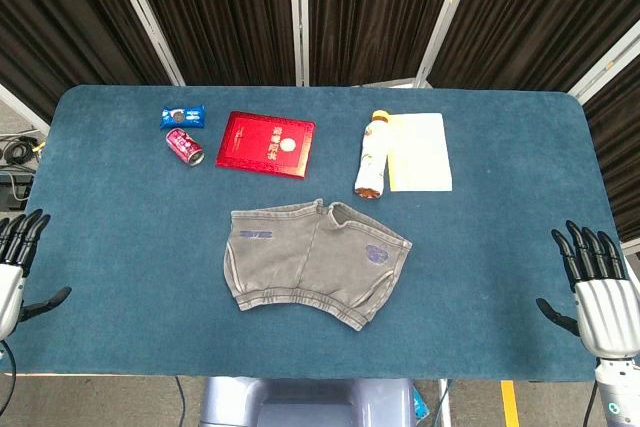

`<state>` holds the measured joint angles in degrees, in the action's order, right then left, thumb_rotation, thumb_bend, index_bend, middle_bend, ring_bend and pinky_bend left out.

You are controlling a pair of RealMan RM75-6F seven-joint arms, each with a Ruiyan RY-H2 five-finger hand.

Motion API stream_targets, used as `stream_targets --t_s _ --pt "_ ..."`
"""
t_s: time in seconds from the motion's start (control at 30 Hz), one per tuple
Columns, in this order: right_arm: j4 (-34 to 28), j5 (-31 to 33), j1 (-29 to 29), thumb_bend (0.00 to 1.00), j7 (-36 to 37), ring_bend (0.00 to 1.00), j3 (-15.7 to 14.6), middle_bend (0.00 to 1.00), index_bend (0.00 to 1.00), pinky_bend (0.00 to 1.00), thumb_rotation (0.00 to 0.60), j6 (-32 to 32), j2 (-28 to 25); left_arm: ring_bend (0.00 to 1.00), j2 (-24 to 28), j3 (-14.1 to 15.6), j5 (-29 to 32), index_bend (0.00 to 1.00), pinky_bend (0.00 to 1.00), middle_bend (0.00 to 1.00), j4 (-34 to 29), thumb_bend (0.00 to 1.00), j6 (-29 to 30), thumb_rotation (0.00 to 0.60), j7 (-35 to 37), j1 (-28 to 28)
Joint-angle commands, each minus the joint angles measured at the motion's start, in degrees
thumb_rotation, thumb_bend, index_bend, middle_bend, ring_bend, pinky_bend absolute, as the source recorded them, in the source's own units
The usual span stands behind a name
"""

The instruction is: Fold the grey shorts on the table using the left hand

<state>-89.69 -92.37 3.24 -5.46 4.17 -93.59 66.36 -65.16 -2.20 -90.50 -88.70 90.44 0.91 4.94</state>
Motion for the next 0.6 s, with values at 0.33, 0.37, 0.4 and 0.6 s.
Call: stream_targets --t_s 0.33,0.37,0.4,0.6 --pt "-0.8 0.1 0.0 0.0 0.1 0.0 -0.2 0.0 0.0 0.0 0.6 0.7 -0.5 0.0 -1.6 0.4 -2.3 0.0 0.0 0.0 2.7 0.0 -2.5 0.6 2.3 2.3" --pt "-0.8 0.2 0.0 0.0 0.0 0.0 -0.2 0.0 0.0 0.0 0.6 0.8 -0.5 0.0 -2.2 0.6 -3.1 0.0 0.0 0.0 3.6 0.0 -3.3 0.6 3.4 3.1" --pt "-0.8 0.2 0.1 0.0 -0.1 0.0 -0.1 0.0 0.0 0.0 0.6 0.9 -0.5 0.0 -2.8 0.8 -4.0 0.0 0.0 0.0 4.5 0.0 -4.3 0.6 4.3 4.1" --pt "-0.6 1.2 0.4 0.0 -0.6 0.0 0.1 0.0 0.0 0.0 0.6 2.1 -0.2 0.0 -8.1 1.2 -9.6 0.0 0.0 0.0 10.8 0.0 -11.8 0.6 2.2 11.7"
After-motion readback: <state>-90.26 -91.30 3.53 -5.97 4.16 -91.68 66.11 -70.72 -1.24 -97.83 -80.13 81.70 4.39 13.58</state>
